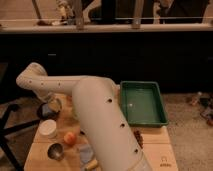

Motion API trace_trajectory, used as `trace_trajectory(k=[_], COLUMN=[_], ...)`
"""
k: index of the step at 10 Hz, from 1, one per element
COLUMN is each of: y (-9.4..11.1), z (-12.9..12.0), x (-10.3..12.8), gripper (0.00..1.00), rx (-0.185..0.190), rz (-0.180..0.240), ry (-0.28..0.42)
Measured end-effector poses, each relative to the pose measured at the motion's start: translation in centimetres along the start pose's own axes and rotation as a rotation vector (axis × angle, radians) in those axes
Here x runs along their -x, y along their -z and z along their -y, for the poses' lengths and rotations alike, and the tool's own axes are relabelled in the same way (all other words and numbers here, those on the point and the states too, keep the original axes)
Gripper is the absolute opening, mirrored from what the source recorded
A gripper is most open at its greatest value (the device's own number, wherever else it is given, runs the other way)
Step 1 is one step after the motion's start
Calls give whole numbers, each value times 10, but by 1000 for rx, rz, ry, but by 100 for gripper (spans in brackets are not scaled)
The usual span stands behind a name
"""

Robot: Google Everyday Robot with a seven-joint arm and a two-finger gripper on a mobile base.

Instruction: Wipe purple bowl with sponge

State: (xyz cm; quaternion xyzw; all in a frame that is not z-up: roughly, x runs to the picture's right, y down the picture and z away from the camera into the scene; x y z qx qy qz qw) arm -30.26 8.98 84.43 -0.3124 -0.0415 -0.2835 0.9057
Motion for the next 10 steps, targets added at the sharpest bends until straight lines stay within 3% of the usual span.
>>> trace_trajectory(k=[4,10], y=[-2,-17], z=[5,-2], x=[8,-24], gripper=[0,0], rx=[2,34], rz=[33,31], ry=[-3,-77])
